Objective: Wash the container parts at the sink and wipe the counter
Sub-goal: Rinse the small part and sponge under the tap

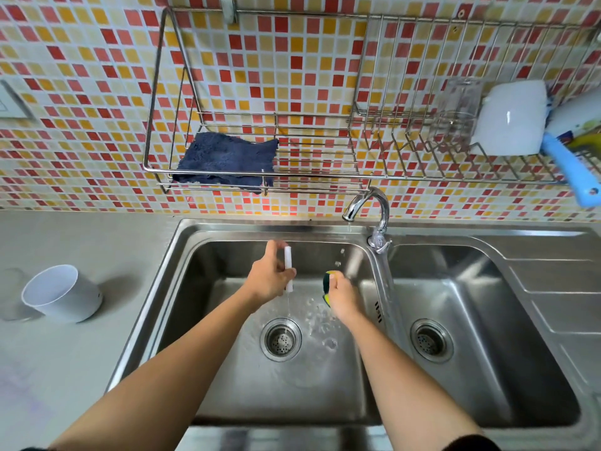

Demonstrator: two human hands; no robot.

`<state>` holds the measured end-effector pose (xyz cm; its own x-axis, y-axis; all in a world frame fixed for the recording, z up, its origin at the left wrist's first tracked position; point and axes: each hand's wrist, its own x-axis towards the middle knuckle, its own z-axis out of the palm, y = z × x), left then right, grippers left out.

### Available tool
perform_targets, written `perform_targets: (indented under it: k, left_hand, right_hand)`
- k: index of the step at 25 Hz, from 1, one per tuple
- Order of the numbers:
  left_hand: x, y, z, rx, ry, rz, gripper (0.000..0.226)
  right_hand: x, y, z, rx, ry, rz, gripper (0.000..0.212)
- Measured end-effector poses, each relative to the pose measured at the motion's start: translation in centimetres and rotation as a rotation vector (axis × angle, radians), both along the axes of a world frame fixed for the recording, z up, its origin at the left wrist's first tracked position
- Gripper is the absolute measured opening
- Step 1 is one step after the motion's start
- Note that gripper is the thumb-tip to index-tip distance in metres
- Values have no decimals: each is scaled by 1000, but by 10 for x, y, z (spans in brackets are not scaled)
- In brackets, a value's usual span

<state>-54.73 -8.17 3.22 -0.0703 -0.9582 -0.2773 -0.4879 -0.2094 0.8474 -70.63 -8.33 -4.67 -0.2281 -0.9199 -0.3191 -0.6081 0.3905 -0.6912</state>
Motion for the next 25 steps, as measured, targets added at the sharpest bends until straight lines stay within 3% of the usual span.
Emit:
perform_targets:
  k: [5, 16, 18, 21, 25]
  left_hand:
    - [1, 0, 7, -44, -16, -22, 39]
    - [14, 25, 14, -254, -158, -54, 43]
    - [18, 31, 13, -279, -176, -58, 43]
    - [26, 36, 10, -266, -148, -48, 39]
    - [38, 37, 10, -266, -146, -53, 30]
  right_hand:
    - [4, -9, 24, -75, 251, 46, 49]
    - [25, 8, 59, -103, 292, -82, 49]
    - [25, 16, 66, -86, 203, -52, 46]
    - [19, 28, 69, -84, -225, 2, 37]
    - [2, 44, 71, -236, -270, 204, 43]
